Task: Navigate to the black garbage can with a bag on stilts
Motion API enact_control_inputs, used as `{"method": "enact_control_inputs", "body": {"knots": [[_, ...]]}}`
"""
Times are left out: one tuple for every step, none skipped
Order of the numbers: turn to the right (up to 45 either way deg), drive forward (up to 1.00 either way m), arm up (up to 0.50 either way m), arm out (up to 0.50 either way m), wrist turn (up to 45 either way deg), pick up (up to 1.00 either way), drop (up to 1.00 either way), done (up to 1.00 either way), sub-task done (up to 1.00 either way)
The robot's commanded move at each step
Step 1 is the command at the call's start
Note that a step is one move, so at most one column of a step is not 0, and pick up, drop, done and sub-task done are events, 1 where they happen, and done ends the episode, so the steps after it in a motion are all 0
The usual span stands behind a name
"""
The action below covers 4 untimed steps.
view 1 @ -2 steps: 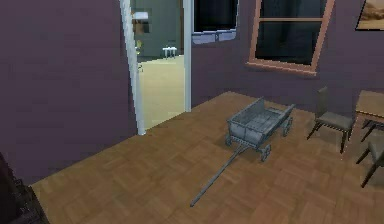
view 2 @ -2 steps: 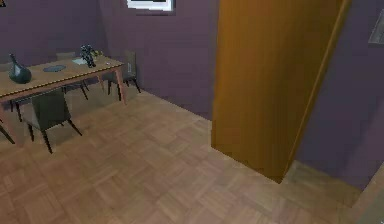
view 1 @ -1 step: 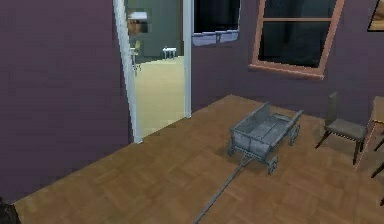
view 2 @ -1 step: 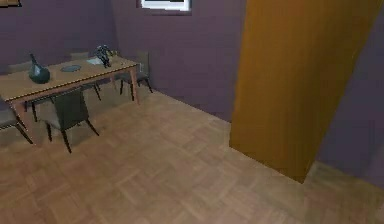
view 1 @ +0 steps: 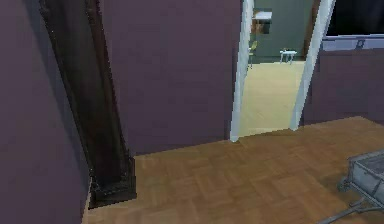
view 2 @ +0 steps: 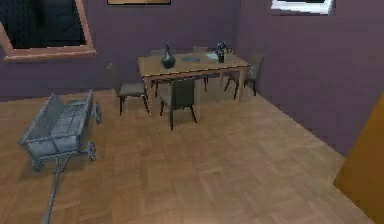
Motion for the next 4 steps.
{"method": "enact_control_inputs", "body": {"knots": [[0.0,0.95,0.00,0.00,0.0,0.00,0.00,0.00,0.00],[30.0,0.00,0.00,0.00,0.0,0.00,0.00,0.00,0.00],[0.0,0.30,0.00,0.00,0.0,0.00,0.00,0.00,0.00],[15.0,0.00,0.00,0.00,0.0,0.00,0.00,0.00,0.00]]}}
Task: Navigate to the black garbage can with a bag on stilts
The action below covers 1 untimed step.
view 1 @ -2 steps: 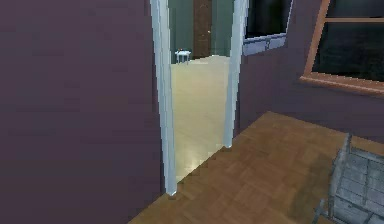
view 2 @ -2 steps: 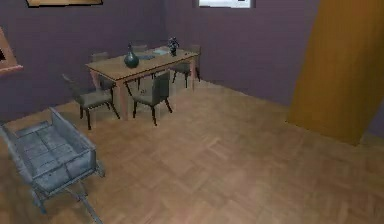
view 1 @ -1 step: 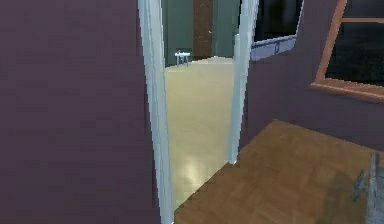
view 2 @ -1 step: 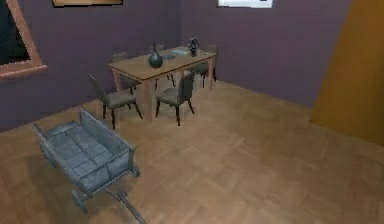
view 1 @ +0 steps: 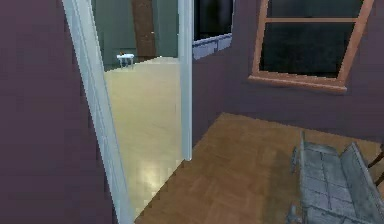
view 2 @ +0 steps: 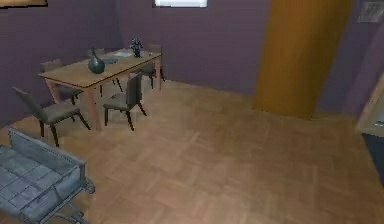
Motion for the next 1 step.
{"method": "enact_control_inputs", "body": {"knots": [[0.0,1.00,0.00,0.00,0.0,0.00,0.00,0.00,0.00]]}}
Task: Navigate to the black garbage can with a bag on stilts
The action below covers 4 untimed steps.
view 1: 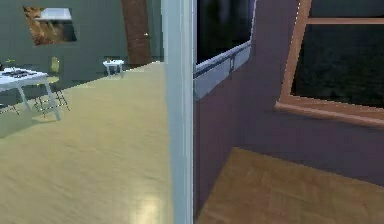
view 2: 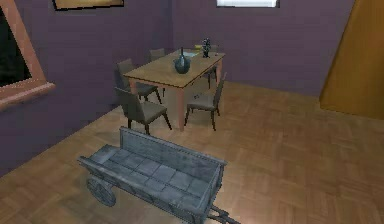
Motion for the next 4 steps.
{"method": "enact_control_inputs", "body": {"knots": [[12.0,0.00,0.00,0.00,0.0,0.00,0.00,0.00,0.00],[3.0,0.00,0.00,0.00,0.0,0.00,0.00,0.00,0.00],[0.0,0.15,0.00,0.00,0.0,0.00,0.00,0.00,0.00],[-45.0,0.00,0.00,0.00,0.0,0.00,0.00,0.00,0.00]]}}
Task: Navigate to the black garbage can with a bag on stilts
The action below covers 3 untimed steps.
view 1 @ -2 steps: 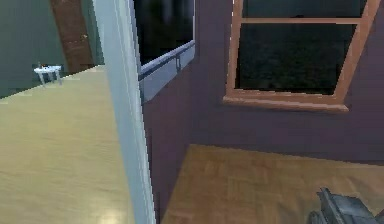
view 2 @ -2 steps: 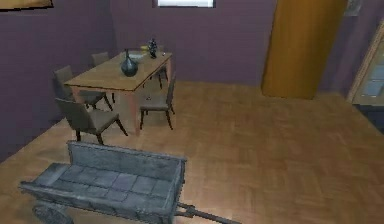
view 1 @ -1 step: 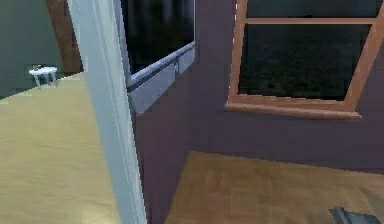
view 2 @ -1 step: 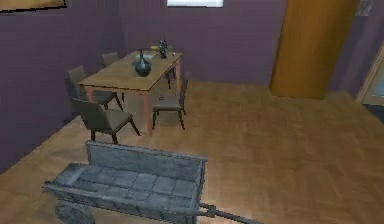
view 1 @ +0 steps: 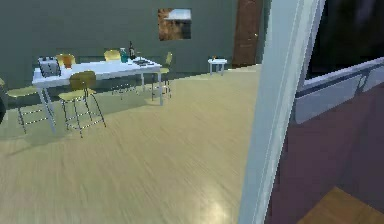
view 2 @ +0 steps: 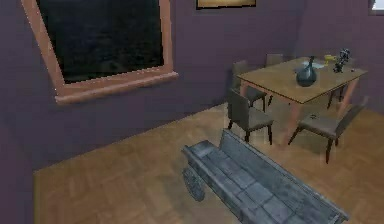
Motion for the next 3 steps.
{"method": "enact_control_inputs", "body": {"knots": [[-18.0,0.00,0.00,0.00,0.0,0.00,0.00,0.00,0.00],[0.0,0.75,0.00,0.00,0.0,0.00,0.00,0.00,0.00],[-45.0,0.00,0.00,0.00,0.0,0.00,0.00,0.00,0.00]]}}
